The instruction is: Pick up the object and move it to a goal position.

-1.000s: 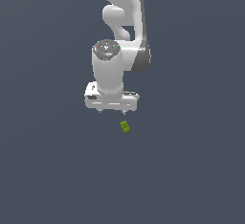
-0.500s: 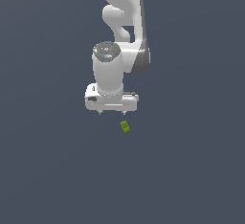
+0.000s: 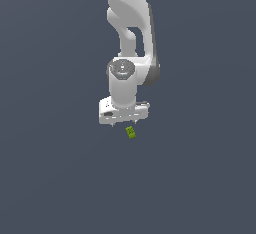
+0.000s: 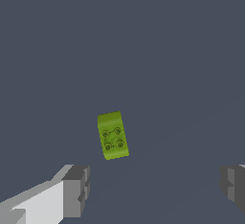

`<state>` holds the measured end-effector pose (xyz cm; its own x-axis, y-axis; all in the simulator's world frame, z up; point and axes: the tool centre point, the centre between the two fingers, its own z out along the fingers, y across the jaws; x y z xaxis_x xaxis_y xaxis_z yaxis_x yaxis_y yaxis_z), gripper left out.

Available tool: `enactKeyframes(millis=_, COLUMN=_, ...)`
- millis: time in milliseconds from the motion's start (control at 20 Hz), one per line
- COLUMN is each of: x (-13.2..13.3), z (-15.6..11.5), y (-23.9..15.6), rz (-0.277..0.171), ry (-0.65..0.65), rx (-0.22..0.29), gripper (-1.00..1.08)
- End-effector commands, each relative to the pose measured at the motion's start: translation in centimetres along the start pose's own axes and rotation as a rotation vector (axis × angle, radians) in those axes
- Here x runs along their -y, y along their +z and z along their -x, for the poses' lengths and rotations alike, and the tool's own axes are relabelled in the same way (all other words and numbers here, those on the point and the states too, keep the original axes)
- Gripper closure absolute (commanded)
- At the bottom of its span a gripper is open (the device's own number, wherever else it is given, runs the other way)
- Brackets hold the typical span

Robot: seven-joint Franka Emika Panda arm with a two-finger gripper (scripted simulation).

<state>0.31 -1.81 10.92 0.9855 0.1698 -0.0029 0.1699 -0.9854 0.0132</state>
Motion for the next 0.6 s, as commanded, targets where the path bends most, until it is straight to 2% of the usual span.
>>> enactKeyframes(millis=0, x=1.0, z=0.0, y=1.5, rz=-0.003, ry=-0.068, rx=0.0, gripper=-0.92)
enactKeyframes(millis=250, x=2.4, z=0.0, y=3.6, rz=-0.009, ry=-0.164, rx=-0.003, gripper=-0.92)
enactKeyframes(millis=550, x=3.1, z=0.1, y=4.6, rz=-0.013, ry=-0.212, rx=-0.004, gripper=-0.92)
